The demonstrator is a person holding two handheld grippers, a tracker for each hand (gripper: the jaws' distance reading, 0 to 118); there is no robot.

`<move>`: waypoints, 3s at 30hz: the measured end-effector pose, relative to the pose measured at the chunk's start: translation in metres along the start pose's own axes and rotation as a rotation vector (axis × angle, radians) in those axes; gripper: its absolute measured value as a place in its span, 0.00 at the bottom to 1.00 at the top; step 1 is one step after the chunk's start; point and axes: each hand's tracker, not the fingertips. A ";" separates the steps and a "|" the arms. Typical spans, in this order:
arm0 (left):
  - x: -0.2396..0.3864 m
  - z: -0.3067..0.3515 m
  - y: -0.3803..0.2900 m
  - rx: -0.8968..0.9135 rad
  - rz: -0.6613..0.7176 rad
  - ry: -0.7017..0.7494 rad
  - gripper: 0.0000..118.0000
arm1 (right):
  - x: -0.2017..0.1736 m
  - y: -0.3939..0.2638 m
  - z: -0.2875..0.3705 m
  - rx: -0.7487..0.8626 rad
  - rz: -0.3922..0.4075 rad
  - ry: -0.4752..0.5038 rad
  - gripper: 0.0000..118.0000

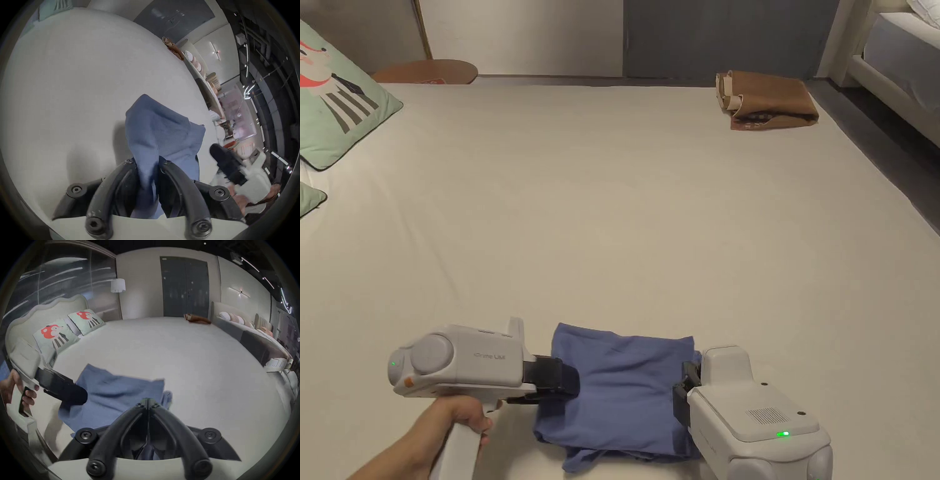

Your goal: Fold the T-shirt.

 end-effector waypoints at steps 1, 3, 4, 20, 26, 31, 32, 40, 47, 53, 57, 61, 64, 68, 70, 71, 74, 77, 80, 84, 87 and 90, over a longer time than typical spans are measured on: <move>-0.006 0.012 0.004 -0.002 -0.009 0.019 0.10 | -0.009 0.008 0.002 0.027 0.006 0.009 0.00; -0.025 0.033 0.013 -0.005 -0.008 0.061 0.10 | -0.028 0.025 0.007 0.075 0.027 0.031 0.00; -0.039 0.046 0.017 0.008 -0.009 0.094 0.10 | -0.040 0.032 0.008 0.108 0.035 0.042 0.00; -0.272 0.246 0.054 0.075 0.060 0.670 0.10 | -0.177 0.088 -0.040 0.267 0.078 0.193 0.00; -0.316 0.279 0.064 0.081 0.086 0.787 0.10 | -0.186 0.091 -0.043 0.259 0.086 0.193 0.00; -0.318 0.286 0.060 0.164 0.118 0.775 0.58 | -0.183 0.094 -0.040 0.261 0.094 0.184 0.00; -0.316 0.286 0.060 0.175 0.118 0.793 0.84 | -0.181 0.095 -0.039 0.262 0.099 0.181 0.00; -0.266 0.313 0.075 0.377 0.064 0.784 0.90 | -0.164 0.099 -0.022 0.289 0.080 0.166 0.00; -0.146 0.310 0.068 0.608 -0.117 0.791 0.90 | -0.142 0.109 0.009 0.352 0.061 0.149 0.00; -0.034 0.290 0.045 0.830 -0.296 0.745 0.90 | -0.119 0.127 0.045 0.424 0.073 0.115 0.00; 0.027 0.269 0.022 0.956 -0.393 0.700 0.90 | -0.096 0.131 0.063 0.468 0.083 0.084 0.00; 0.063 0.241 0.004 1.065 -0.435 0.646 0.90 | -0.074 0.134 0.081 0.509 0.091 0.053 0.00; 0.086 0.220 -0.014 1.142 -0.456 0.620 0.90 | -0.058 0.137 0.098 0.535 0.098 0.018 0.00; 0.103 0.191 -0.030 1.178 -0.491 0.599 0.90 | -0.039 0.134 0.113 0.561 0.097 -0.022 0.00; 0.119 0.177 -0.044 1.187 -0.511 0.598 0.90 | -0.029 0.134 0.122 0.570 0.099 -0.044 0.00; 0.122 0.171 -0.048 1.195 -0.515 0.594 0.90 | -0.025 0.133 0.125 0.573 0.096 -0.047 0.00; 0.133 0.158 -0.059 1.213 -0.513 0.548 0.89 | -0.017 0.128 0.133 0.585 0.097 -0.079 0.00; 0.137 0.150 -0.065 1.217 -0.513 0.495 0.87 | -0.008 0.125 0.140 0.592 0.096 -0.107 0.00; 0.143 0.143 -0.071 1.229 -0.518 0.472 0.32 | -0.002 0.123 0.146 0.597 0.089 -0.130 0.00; 0.146 0.141 -0.071 1.205 -0.518 0.438 0.00 | 0.005 0.121 0.153 0.600 0.082 -0.149 0.00; 0.151 0.139 -0.074 1.210 -0.538 0.472 0.00 | 0.011 0.121 0.149 0.601 0.076 -0.163 0.00; 0.155 0.140 -0.076 1.198 -0.547 0.482 0.00 | 0.013 0.120 0.149 0.602 0.069 -0.168 0.00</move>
